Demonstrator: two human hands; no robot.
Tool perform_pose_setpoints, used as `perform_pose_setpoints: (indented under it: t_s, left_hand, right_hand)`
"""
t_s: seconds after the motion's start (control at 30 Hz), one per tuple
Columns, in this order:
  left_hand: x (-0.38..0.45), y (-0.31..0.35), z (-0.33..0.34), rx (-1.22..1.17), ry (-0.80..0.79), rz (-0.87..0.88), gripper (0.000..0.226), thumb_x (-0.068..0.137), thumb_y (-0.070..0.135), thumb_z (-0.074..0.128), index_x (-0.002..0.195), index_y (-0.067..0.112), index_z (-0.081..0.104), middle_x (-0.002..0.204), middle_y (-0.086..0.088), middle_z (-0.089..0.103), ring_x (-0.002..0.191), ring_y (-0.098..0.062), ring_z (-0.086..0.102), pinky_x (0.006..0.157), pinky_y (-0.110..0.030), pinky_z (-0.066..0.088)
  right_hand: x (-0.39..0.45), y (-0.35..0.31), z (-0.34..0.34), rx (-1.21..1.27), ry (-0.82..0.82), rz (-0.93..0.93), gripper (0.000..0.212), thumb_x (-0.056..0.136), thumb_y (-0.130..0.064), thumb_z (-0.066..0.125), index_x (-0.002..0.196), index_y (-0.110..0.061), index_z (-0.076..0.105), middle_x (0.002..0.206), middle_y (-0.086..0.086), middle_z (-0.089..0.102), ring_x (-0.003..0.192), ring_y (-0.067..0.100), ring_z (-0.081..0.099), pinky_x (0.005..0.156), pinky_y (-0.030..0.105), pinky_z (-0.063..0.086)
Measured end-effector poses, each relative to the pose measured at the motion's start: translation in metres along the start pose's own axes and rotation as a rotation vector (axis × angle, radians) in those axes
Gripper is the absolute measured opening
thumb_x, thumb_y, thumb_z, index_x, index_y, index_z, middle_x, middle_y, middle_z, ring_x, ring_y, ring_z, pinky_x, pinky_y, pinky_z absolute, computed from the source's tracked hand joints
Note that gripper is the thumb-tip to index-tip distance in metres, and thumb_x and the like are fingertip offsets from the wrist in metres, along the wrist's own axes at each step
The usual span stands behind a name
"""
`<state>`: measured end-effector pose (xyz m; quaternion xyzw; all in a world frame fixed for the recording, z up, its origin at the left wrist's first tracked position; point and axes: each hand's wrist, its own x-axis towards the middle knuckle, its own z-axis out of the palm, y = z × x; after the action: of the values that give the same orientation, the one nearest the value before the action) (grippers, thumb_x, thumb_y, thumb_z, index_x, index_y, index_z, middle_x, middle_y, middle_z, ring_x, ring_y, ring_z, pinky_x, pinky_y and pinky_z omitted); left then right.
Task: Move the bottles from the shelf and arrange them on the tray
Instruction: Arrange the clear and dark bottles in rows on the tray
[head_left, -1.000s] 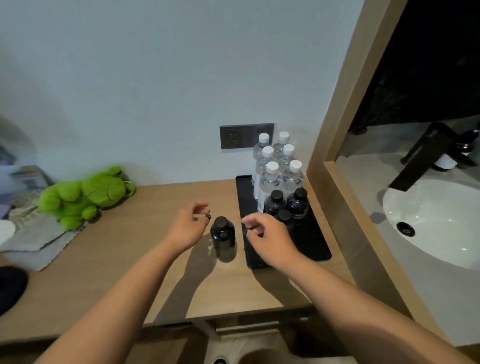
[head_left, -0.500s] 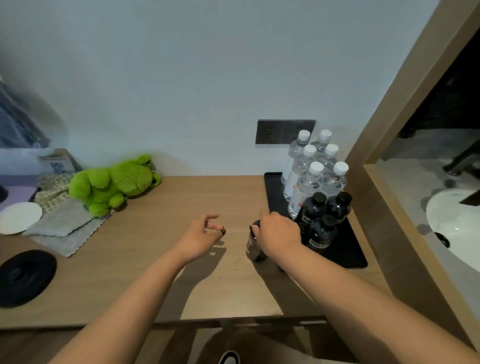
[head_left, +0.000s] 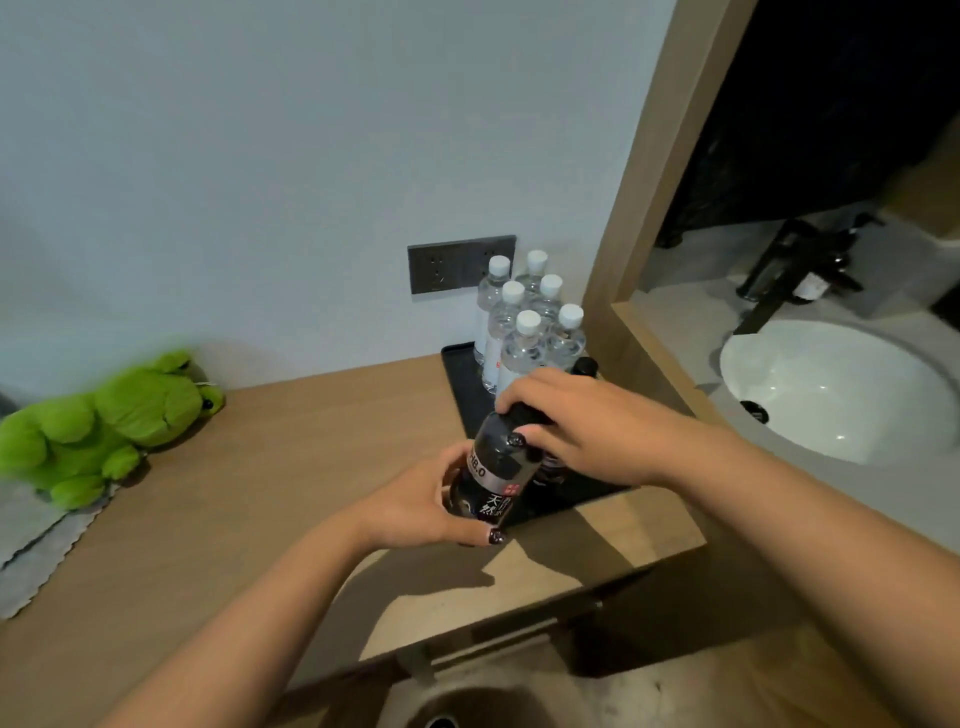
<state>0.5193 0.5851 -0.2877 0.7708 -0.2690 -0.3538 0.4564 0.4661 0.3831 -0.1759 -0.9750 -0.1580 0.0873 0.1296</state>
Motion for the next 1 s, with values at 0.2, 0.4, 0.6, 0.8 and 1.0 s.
perform_pose_setpoints:
  t_s: [0.2, 0.4, 0.6, 0.8, 1.0]
  left_hand:
    - [0.024, 0.051, 0.043, -0.053, 0.136, 0.210, 0.067, 0.068, 0.012, 0.086, 0.126, 0.021, 0.054, 0.113, 0.009, 0.067, 0.103, 0.002, 0.062, 0.085, -0.012, 0.048]
    - [0.040, 0.069, 0.104, 0.037, 0.382, 0.138, 0.066, 0.054, 0.045, 0.087, 0.112, 0.033, 0.058, 0.102, 0.013, 0.070, 0.095, 0.000, 0.065, 0.087, -0.037, 0.056]
    - [0.049, 0.097, 0.162, 0.186, 0.641, -0.017, 0.066, 0.047, 0.065, 0.076, 0.104, 0.038, 0.057, 0.088, 0.019, 0.068, 0.083, 0.001, 0.064, 0.075, -0.032, 0.058]
    - [0.059, 0.104, 0.192, 0.193, 0.732, -0.077, 0.069, 0.049, 0.066, 0.075, 0.109, 0.035, 0.057, 0.088, 0.016, 0.069, 0.083, -0.002, 0.064, 0.075, -0.032, 0.058]
    - [0.067, 0.095, 0.195, 0.120, 0.699, -0.065, 0.072, 0.056, 0.052, 0.084, 0.119, 0.035, 0.052, 0.094, 0.020, 0.065, 0.090, 0.001, 0.062, 0.077, -0.019, 0.051]
  right_hand:
    - [-0.042, 0.019, -0.039, 0.156, 0.129, 0.113, 0.032, 0.093, -0.028, 0.056, 0.119, -0.035, 0.039, 0.113, -0.006, 0.059, 0.092, 0.007, 0.059, 0.077, 0.031, 0.053]
    - [-0.076, 0.058, -0.032, 0.600, 0.377, 0.346, 0.056, 0.085, -0.033, 0.067, 0.131, -0.023, 0.036, 0.100, -0.003, 0.056, 0.083, 0.013, 0.060, 0.073, 0.032, 0.054]
    - [-0.084, 0.090, -0.006, 0.910, 0.378, 0.612, 0.046, 0.085, -0.026, 0.069, 0.125, -0.019, 0.049, 0.100, -0.005, 0.055, 0.094, 0.019, 0.062, 0.076, 0.042, 0.060]
    - [-0.094, 0.115, 0.006, 1.179, 0.232, 0.650, 0.025, 0.089, -0.030, 0.065, 0.108, -0.015, 0.060, 0.105, 0.006, 0.065, 0.097, 0.024, 0.062, 0.081, 0.044, 0.057]
    - [-0.088, 0.132, 0.021, 1.173, 0.287, 0.602, 0.011, 0.092, -0.026, 0.060, 0.100, -0.020, 0.064, 0.100, 0.004, 0.068, 0.098, 0.024, 0.064, 0.083, 0.047, 0.057]
